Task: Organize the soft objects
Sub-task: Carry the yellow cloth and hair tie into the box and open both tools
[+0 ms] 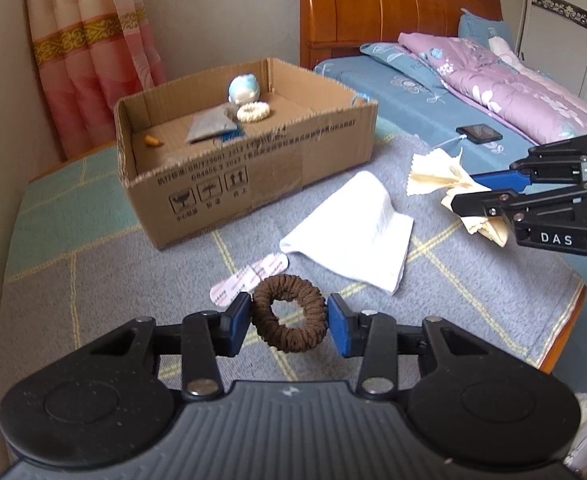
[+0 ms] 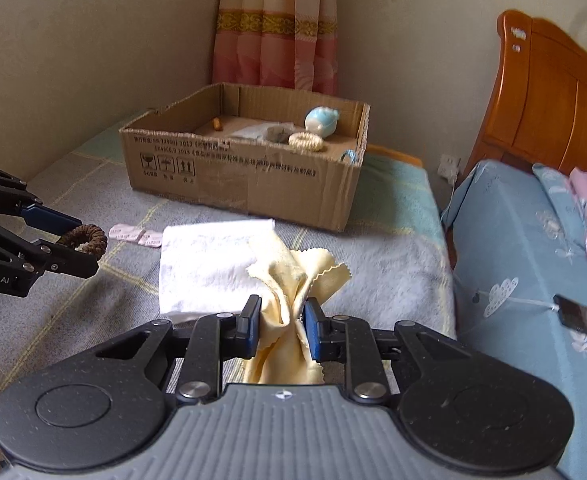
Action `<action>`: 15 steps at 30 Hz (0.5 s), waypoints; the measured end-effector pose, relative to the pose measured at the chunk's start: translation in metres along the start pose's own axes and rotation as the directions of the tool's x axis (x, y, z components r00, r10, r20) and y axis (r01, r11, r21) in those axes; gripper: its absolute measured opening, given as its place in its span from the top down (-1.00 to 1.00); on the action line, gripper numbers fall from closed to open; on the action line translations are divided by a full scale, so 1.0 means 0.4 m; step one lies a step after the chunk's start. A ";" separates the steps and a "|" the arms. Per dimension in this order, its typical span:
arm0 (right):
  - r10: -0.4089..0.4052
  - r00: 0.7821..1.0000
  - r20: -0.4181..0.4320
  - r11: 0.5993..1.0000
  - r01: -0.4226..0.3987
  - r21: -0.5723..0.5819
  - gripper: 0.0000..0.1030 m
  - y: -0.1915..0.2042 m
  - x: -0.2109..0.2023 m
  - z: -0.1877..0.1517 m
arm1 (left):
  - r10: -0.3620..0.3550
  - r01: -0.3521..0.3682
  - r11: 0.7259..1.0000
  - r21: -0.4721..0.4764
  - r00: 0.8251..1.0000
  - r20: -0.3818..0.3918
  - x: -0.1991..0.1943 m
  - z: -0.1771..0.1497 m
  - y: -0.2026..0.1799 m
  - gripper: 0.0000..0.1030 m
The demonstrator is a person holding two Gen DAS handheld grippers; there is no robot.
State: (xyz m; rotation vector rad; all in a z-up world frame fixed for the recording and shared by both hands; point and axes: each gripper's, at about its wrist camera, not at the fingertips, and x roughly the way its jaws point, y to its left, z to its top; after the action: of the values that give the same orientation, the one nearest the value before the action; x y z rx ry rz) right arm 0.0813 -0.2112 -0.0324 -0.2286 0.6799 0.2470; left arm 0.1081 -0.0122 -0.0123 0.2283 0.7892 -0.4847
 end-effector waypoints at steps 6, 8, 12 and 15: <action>0.012 0.998 0.059 0.998 -0.008 -0.059 0.48 -0.009 -0.029 0.064 | 0.011 -0.011 1.000 0.000 0.999 0.036 -0.018 0.028 0.006 0.21; 0.020 0.996 0.082 0.997 -0.014 -0.077 0.48 -0.014 -0.035 0.094 | 0.013 -0.013 1.000 -0.003 0.999 0.049 -0.024 0.032 0.008 0.21; 0.040 0.991 0.128 0.994 -0.027 -0.102 0.48 -0.030 -0.030 0.167 | 0.022 -0.021 1.000 -0.023 0.998 0.061 -0.031 0.033 0.018 0.21; 0.035 0.987 0.157 0.994 -0.017 -0.112 0.48 -0.048 -0.004 0.231 | 0.030 -0.028 0.999 -0.042 0.998 0.062 -0.035 0.031 0.030 0.21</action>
State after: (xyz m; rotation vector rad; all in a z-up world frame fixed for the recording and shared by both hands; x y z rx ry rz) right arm 0.1401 -0.2030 0.0408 -0.3024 0.5123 0.3248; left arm 0.1134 -0.0020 0.0064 0.1849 0.7333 -0.4458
